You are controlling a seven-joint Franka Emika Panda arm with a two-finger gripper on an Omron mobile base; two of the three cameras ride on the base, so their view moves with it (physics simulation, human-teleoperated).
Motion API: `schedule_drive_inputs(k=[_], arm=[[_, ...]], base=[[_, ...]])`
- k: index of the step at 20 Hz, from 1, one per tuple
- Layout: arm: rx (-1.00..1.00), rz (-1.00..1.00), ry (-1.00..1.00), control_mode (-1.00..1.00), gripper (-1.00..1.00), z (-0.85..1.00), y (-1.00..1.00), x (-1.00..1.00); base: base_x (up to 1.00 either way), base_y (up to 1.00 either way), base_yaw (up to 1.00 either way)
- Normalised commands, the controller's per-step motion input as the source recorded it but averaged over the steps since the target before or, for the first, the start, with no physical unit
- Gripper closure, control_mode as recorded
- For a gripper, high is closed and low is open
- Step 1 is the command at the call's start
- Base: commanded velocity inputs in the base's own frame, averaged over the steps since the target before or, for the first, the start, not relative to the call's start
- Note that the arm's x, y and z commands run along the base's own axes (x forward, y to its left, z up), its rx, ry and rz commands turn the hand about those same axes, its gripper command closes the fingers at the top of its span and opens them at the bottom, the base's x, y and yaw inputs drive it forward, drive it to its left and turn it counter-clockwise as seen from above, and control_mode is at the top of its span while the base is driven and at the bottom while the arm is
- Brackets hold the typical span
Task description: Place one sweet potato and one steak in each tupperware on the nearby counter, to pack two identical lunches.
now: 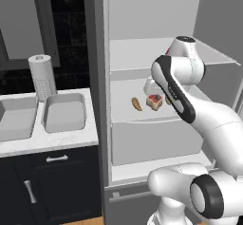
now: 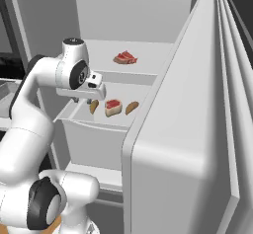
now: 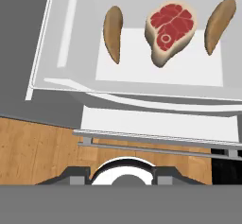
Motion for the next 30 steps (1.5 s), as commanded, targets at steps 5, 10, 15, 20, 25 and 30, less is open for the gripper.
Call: schedule_drive_inputs(k=[5, 10, 15, 20, 25, 30], arm=[[0.00, 0.00, 0.03, -1.00, -1.00, -0.04, 0.00, 0.00], [-0.01, -0.10, -0.11, -1.00, -1.00, 0.00, -0.02, -0.36], [-0.09, -0.13, -0.63, -1.00, -1.00, 0.98, -0.03, -0.45], [-0.01, -0.17, -0.41, -1.00, -1.00, 1.00, -0.19, -0.05], [0.09, -0.21, -0.20, -1.00, -1.00, 0.76, -0.78, 0.12], [0.30, -0.12, -0.07, -1.00, -1.00, -0.02, -0.96, 0.59]], base=[[0.00, 0.00, 0.00], [0.00, 0.00, 0.00], [0.00, 0.00, 0.00], [0.00, 0.00, 0.00], [0.00, 0.00, 0.00], [0.00, 0.00, 0.00]])
